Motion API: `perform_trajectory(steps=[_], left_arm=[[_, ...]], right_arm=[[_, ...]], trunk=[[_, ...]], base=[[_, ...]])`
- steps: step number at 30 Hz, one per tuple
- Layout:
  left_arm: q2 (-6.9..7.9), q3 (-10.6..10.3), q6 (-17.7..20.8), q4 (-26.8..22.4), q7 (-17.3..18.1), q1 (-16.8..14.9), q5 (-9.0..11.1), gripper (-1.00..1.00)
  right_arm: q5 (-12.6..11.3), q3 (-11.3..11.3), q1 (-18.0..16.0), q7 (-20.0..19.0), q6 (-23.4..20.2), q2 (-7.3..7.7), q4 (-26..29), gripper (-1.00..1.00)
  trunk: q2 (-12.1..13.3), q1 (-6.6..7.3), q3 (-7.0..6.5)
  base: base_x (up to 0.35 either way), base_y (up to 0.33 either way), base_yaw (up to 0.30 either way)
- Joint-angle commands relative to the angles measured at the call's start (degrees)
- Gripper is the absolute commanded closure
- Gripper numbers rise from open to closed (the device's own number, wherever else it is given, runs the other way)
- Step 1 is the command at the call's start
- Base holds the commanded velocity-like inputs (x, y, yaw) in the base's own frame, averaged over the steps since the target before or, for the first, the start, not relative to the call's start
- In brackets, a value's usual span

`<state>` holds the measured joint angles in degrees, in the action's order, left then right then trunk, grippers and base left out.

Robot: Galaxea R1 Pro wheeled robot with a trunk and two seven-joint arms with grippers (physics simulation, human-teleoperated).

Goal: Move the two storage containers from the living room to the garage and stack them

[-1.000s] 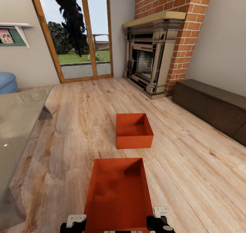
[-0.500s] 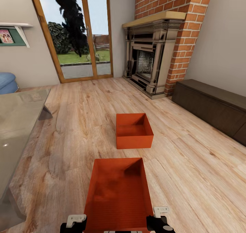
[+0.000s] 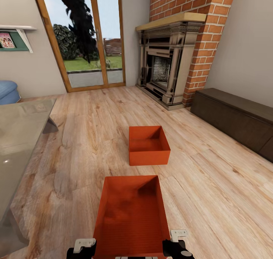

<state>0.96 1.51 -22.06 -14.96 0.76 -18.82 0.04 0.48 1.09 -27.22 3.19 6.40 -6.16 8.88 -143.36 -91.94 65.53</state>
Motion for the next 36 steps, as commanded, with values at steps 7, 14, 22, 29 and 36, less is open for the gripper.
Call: perform_trajectory(steps=[7,14,22,29,36], left_arm=[[0.01,0.4,-0.3,0.0,-0.1,0.0,0.1,1.00],[0.04,0.4,-0.3,0.0,-0.1,0.0,0.1,1.00],[0.01,0.4,-0.3,0.0,-0.1,0.0,0.1,1.00],[0.02,0.4,-0.3,0.0,-0.1,0.0,0.1,1.00],[0.01,0.4,-0.3,0.0,-0.1,0.0,0.1,1.00]], right_arm=[[0.0,-0.3,0.0,0.4,0.2,0.01,-0.1,1.00],[0.0,-0.3,0.0,0.4,0.2,0.02,-0.1,1.00],[0.0,-0.3,0.0,0.4,0.2,0.01,-0.1,1.00],[0.0,-0.3,0.0,0.4,0.2,0.04,-0.1,1.00],[0.0,-0.3,0.0,0.4,0.2,0.06,-0.1,1.00]], trunk=[[0.0,0.01,0.05],[0.0,0.01,0.05],[0.0,0.01,0.05],[0.0,0.01,0.05],[0.0,0.01,0.05]], base=[[0.000,0.000,0.000],[0.000,0.000,0.000],[0.000,0.000,0.000],[0.000,0.000,0.000],[0.000,0.000,0.000]])
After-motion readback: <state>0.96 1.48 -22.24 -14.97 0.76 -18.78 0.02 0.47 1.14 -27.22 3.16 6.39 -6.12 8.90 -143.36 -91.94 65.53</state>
